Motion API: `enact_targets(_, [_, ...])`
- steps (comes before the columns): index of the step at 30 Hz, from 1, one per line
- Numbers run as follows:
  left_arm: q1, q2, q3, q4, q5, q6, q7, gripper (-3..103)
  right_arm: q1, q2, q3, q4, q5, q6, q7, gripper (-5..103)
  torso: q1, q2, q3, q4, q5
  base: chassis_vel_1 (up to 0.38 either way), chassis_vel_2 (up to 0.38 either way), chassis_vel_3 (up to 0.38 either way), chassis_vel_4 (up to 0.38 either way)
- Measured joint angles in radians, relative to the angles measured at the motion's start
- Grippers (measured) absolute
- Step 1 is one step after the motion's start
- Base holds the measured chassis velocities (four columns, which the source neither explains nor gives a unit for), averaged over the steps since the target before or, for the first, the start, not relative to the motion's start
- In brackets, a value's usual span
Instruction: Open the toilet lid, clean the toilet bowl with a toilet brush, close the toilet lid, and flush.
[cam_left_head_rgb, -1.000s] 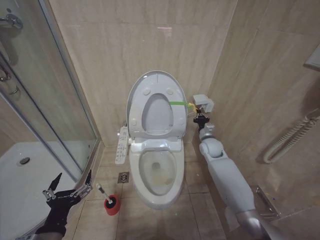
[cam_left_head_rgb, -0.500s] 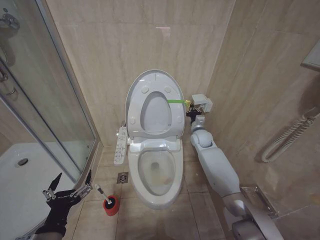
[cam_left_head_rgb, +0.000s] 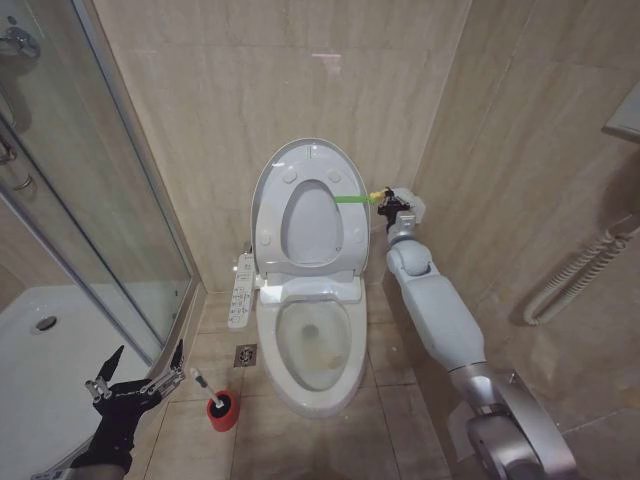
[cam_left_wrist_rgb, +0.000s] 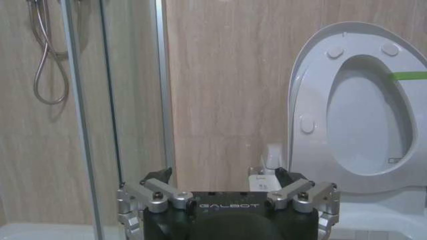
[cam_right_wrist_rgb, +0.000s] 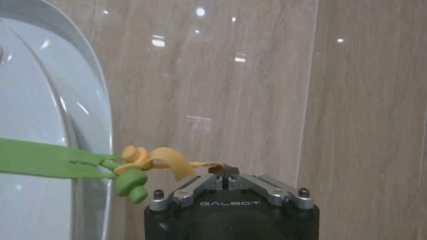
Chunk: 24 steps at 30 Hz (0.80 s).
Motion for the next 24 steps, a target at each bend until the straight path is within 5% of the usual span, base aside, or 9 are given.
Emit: enact_targets(24, [0.000, 0.000, 0.000, 0.000, 0.000, 0.000, 0.000, 100, -0.011, -0.037, -0.017, 0.038, 0.012, -0.011, 0.009, 1, 0.000, 0.000, 0.000, -0.0006, -0.0001, 0.000, 0.000, 0.000, 0.000])
